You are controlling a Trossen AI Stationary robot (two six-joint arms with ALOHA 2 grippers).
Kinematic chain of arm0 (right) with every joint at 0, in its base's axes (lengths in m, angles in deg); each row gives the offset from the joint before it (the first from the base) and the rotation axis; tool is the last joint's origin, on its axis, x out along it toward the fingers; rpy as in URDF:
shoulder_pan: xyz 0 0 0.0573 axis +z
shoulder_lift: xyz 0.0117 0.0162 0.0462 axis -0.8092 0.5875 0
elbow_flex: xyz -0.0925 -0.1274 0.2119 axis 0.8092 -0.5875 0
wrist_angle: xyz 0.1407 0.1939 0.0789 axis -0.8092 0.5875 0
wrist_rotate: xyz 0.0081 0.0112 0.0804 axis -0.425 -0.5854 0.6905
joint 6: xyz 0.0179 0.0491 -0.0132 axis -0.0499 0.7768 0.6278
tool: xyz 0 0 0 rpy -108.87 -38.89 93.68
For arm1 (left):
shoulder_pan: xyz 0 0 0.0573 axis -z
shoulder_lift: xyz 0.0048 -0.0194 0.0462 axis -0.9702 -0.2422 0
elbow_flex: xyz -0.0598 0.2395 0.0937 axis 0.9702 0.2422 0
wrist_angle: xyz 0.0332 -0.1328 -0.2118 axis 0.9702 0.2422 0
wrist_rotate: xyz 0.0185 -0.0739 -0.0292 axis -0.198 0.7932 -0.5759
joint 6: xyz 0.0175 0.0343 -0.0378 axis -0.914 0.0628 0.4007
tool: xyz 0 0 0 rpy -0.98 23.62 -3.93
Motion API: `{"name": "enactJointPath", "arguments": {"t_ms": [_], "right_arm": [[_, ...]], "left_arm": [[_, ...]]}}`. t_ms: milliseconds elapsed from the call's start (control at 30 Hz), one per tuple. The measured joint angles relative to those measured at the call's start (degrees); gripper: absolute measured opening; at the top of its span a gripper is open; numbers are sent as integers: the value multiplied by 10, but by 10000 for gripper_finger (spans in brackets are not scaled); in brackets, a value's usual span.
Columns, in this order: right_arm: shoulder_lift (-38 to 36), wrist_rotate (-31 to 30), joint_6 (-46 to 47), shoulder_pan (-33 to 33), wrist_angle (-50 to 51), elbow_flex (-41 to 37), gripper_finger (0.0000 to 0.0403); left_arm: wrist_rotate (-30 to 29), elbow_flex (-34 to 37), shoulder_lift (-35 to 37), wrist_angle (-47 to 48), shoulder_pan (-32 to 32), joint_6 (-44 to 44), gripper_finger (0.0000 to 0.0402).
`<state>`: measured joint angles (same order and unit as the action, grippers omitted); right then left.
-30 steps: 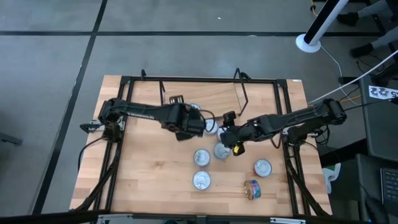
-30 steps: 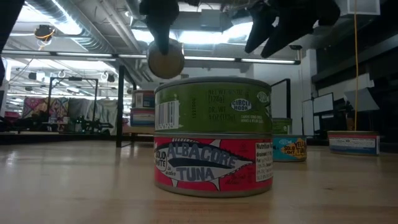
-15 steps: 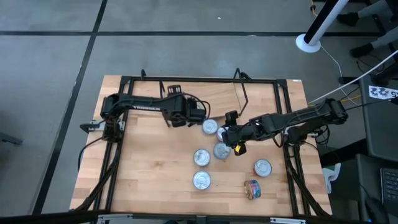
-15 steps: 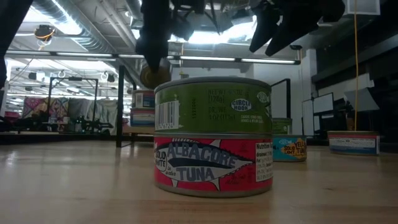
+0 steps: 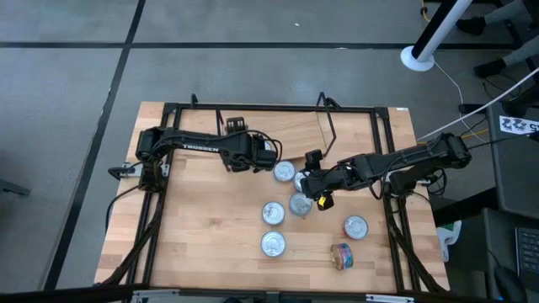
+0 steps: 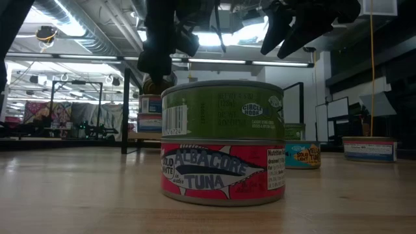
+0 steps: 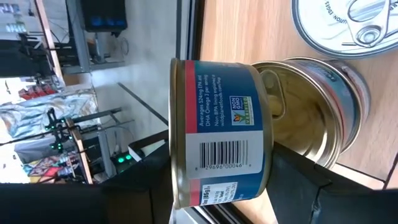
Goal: Stack canned seafood by type on shelf
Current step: Stack the blue pink tuna can on top of the other blue tuna cans on the shelf
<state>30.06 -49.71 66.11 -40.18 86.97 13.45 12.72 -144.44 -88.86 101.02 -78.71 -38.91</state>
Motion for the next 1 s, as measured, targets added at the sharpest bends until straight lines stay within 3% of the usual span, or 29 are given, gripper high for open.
{"name": "enactJointPath", "arguments": {"t_ms": [233,567,767,1000], "right_arm": [[0,0,0,0,0,0,271],[0,0,0,0,0,0,271],[0,0,0,0,0,0,271],[0,0,0,0,0,0,271]], "left_arm": [[9,1,0,-2,0,0,203],[29,2,-1,-3,0,0,266],[75,2,-1,-1,9,0,267],[80,2,-1,0,17,0,266]]}}
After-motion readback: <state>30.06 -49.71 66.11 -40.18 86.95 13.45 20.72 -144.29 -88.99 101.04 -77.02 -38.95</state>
